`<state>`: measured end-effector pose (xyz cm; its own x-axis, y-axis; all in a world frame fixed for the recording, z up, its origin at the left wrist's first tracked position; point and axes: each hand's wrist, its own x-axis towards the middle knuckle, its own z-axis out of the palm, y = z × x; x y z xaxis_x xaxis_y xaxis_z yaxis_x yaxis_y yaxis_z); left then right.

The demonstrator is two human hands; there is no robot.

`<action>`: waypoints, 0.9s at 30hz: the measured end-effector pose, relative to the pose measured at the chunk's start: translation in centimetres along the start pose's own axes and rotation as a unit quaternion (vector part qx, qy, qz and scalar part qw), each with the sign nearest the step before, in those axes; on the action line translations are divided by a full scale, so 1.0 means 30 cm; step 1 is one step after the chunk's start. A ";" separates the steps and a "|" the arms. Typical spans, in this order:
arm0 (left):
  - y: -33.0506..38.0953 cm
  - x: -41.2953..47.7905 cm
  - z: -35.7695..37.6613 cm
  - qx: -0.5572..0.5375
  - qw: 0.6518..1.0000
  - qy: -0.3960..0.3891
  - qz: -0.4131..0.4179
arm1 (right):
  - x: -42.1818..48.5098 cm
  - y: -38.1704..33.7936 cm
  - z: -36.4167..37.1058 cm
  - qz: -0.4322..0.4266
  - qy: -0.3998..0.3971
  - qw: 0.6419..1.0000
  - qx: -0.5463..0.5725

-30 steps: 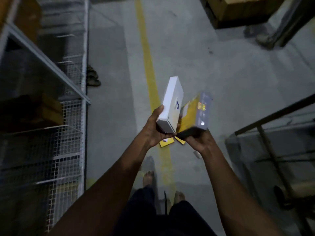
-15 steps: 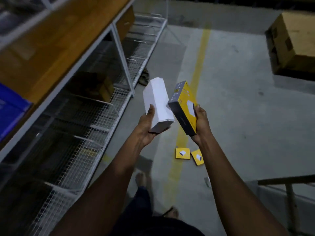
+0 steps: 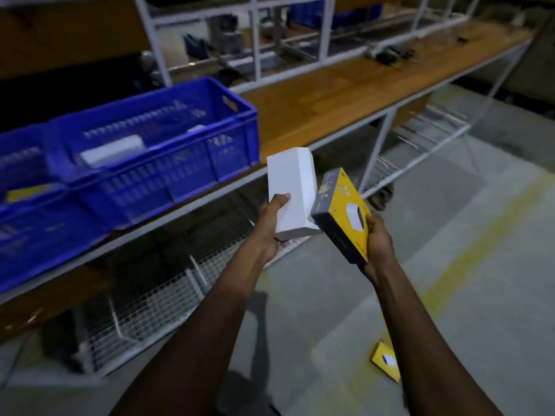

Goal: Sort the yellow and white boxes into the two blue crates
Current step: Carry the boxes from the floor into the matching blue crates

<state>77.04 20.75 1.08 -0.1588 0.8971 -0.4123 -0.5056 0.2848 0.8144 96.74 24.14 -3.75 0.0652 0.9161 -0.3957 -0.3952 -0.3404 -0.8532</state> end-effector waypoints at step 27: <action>1.078 -0.333 -1.700 0.032 0.813 0.497 0.303 | -0.326 0.555 1.961 -0.076 -0.302 0.933 -0.182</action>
<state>19.01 3.78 10.70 -0.9846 0.1727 -0.0285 -0.0397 -0.0615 0.9973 35.61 21.99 5.90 -0.4768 0.8742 -0.0913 -0.0797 -0.1465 -0.9860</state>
